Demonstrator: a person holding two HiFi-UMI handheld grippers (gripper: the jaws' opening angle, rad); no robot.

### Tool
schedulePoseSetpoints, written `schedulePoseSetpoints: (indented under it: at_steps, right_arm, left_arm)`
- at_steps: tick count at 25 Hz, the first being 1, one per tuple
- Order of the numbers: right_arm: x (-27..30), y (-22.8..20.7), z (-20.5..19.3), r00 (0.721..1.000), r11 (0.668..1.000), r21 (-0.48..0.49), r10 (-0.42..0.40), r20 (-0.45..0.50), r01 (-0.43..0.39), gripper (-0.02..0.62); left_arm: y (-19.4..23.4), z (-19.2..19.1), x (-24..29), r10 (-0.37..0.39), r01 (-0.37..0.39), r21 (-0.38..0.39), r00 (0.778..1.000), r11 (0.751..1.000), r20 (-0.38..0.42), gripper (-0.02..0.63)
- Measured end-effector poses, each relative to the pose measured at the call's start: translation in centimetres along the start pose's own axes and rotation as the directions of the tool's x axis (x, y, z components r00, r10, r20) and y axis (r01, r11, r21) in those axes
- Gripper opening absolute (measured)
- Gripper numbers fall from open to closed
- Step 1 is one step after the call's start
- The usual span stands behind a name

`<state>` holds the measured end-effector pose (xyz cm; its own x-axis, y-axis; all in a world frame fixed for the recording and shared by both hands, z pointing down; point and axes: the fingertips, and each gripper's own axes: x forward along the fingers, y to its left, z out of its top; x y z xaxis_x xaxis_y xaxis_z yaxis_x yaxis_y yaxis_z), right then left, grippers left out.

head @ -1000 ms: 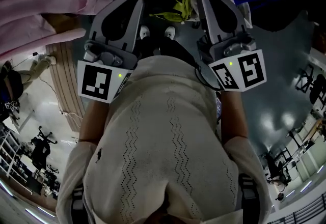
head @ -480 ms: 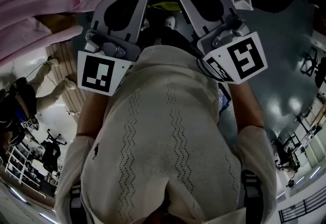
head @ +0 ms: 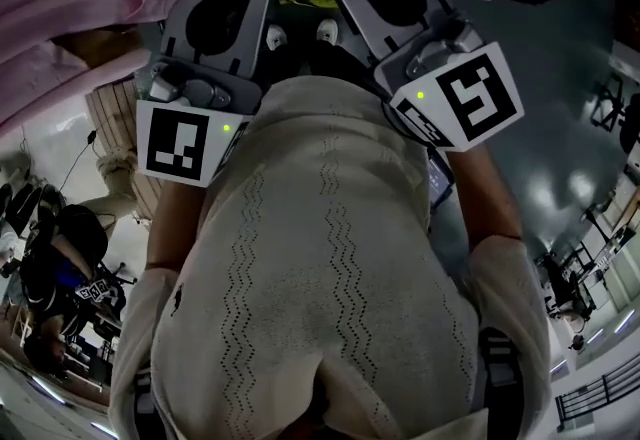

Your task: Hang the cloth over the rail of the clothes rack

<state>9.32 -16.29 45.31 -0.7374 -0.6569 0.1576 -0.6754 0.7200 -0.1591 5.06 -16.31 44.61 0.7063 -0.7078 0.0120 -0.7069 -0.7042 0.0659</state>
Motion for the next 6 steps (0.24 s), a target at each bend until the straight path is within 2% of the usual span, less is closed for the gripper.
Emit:
schedulePoseSetpoints:
  at_steps: [2, 6]
  right_arm:
    - [0.5, 0.2, -0.2, 1.0, 1.0, 0.006, 0.003, 0.006, -0.003, 0.018]
    - [1.3, 0.7, -1.1, 1.0, 1.0, 0.011, 0.0, -0.002, 0.0, 0.018]
  left_arm:
    - [0.5, -0.6, -0.4, 0.009, -0.009, 0.003, 1.0, 1.0, -0.028, 0.013]
    - [1.3, -1.6, -1.3, 0.02, -0.02, -0.008, 0.999, 1.0, -0.029, 0.013]
